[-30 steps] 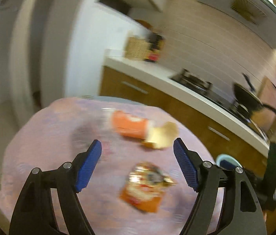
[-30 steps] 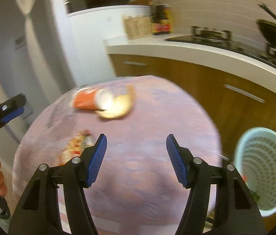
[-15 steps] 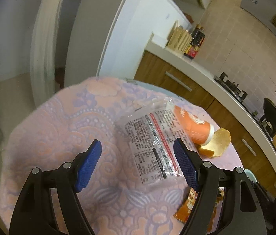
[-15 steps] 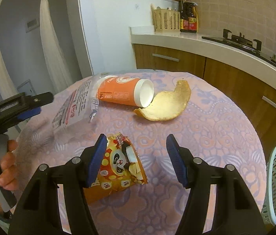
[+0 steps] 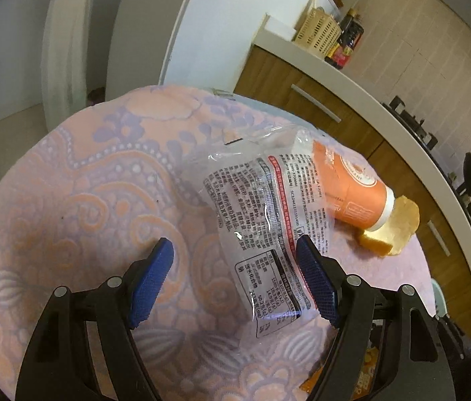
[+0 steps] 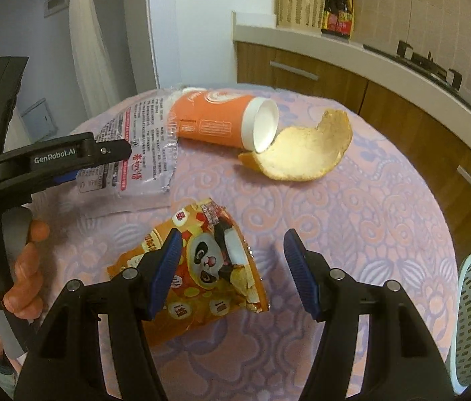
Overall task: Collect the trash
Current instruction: 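Grasp the clear plastic wrapper with the left tool while the right tool grasps the panda snack bag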
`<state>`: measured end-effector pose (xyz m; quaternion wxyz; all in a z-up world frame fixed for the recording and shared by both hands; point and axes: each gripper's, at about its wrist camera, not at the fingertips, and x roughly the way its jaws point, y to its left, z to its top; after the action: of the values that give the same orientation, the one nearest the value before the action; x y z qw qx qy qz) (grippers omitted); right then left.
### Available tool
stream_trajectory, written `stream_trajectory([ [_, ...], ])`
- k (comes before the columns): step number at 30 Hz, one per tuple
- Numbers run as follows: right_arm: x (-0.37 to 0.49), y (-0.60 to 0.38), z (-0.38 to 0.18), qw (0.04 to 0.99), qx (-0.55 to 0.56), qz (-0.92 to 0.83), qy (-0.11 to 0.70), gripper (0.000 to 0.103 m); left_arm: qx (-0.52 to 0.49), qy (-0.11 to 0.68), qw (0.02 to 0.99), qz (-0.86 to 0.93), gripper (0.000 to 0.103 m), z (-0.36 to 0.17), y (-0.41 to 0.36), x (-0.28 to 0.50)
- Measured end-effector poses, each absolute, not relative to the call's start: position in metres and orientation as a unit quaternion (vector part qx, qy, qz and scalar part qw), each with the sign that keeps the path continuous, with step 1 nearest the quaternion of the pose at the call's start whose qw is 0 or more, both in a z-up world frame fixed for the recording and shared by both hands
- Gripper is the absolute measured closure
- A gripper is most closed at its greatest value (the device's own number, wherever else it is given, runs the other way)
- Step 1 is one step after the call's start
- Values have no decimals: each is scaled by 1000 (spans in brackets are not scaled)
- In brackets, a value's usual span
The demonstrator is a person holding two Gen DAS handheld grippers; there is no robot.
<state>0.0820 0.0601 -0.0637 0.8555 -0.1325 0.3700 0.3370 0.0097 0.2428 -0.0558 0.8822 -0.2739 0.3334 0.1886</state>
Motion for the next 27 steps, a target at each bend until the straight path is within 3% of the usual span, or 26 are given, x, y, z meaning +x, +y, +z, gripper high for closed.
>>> stream_trajectory([
  [4, 82, 57, -62, 858, -126, 338, 365, 44, -268, 338, 888, 161, 34, -58, 238, 12],
  [6, 80, 58, -62, 859, -129, 337, 363, 44, -255, 345, 892, 143, 42, -58, 231, 15],
  [9, 78, 58, -62, 859, -130, 339, 361, 44, -239, 353, 896, 127, 61, -59, 223, 21],
  [10, 78, 57, -62, 859, -129, 339, 362, 44, -230, 357, 897, 119, 73, -60, 219, 22],
  [12, 78, 57, -62, 858, -128, 339, 364, 44, -207, 353, 905, 117, 80, -58, 210, 22],
  [14, 79, 58, -63, 857, -128, 339, 366, 44, -197, 343, 911, 114, 94, -56, 206, 19],
  [20, 84, 63, -66, 845, -134, 349, 383, 44, -205, 279, 931, 117, 101, -43, 206, -4],
  [27, 91, 72, -73, 826, -140, 361, 409, 44, -201, 276, 932, 118, 101, -40, 204, -5],
])
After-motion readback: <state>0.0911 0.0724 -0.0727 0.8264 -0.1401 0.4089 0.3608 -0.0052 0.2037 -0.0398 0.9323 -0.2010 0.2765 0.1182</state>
